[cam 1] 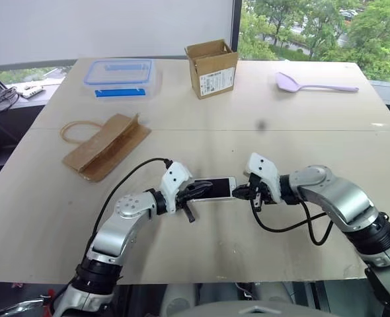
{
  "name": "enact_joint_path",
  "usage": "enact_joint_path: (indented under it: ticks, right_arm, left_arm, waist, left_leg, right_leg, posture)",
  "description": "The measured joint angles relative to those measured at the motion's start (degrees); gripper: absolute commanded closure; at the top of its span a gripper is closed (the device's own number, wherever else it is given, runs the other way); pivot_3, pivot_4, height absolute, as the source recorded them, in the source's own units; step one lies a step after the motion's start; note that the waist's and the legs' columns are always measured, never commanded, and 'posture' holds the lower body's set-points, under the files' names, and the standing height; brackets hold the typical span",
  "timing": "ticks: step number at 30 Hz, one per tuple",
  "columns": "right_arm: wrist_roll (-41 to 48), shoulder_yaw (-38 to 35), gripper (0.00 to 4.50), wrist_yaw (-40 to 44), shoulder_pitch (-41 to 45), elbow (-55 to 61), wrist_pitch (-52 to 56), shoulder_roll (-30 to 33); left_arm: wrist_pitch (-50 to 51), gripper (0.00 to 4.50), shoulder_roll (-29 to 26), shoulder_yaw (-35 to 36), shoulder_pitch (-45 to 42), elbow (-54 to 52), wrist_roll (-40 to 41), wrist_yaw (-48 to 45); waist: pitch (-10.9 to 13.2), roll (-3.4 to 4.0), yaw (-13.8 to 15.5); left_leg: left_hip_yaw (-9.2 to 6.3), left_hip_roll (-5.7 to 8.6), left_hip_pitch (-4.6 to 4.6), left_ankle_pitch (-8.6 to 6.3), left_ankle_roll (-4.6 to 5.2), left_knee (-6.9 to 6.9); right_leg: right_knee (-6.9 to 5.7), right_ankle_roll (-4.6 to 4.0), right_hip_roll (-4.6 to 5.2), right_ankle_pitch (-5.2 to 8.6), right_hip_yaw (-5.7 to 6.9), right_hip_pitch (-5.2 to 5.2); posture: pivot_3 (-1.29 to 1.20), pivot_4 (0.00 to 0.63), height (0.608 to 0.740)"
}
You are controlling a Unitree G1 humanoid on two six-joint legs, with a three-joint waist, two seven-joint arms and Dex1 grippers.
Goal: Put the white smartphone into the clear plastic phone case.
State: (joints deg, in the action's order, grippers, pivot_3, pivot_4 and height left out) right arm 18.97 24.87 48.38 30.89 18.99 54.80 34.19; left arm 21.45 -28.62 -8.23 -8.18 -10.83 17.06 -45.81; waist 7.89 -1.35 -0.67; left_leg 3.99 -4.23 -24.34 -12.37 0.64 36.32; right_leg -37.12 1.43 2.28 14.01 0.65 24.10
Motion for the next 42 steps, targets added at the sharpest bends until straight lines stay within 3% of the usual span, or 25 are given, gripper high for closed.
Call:
enact_joint_path:
  ticks: [5, 30, 38, 42]
  right_arm:
    - [-0.8, 2.0, 4.5, 0.1, 1.5, -0.9, 1.2, 0.0]
    - [-1.0, 5.2, 4.5, 0.7, 2.4, -7.6, 1.9, -4.8]
    - [3.2, -4.1, 4.5, -0.3, -4.5, -5.4, 0.4, -8.7]
    - [4.0, -5.8, 4.5, -3.5, -3.6, -4.6, 1.1, -11.6]
  left_arm:
    - [0.2, 4.48, 0.0, 0.0, 0.4, 0.0, 0.0, 0.1]
    - [2.1, 4.48, -0.1, -0.1, 3.0, -2.0, -0.1, 1.4]
    - [1.9, 4.48, -0.1, 0.1, 3.3, -3.0, 0.1, 1.6]
    - [1.8, 4.48, -0.1, 0.4, 3.1, -3.3, 0.2, 1.5]
  waist:
    - [0.0, 0.0, 0.0]
    - [-1.3, -0.12, -0.1]
    - [-0.8, 0.16, -0.2]
    - [-0.3, 0.18, -0.1]
  left_leg:
    - [0.03, -0.02, 0.44, 0.0, 0.0, 0.0]
    - [-0.07, -0.12, 0.79, -0.01, -0.01, 0.0]
    - [0.01, -0.11, 0.53, -0.01, -0.01, -0.01]
    - [0.03, -0.1, 0.47, -0.01, -0.01, -0.04]
  right_leg:
    - [0.0, -0.07, 0.01, 0.05, -0.02, -0.41]
    - [-0.13, -0.12, 0.07, 0.03, -0.14, -0.44]
    - [-0.15, -0.13, 0.07, 0.02, -0.22, -0.26]
    - [-0.14, -0.13, 0.0, 0.02, -0.2, -0.23]
  posture:
    - [0.0, 0.15, 0.74]
    - [0.0, 0.15, 0.74]
    - [0.0, 0.15, 0.74]
    - [0.0, 0.15, 0.74]
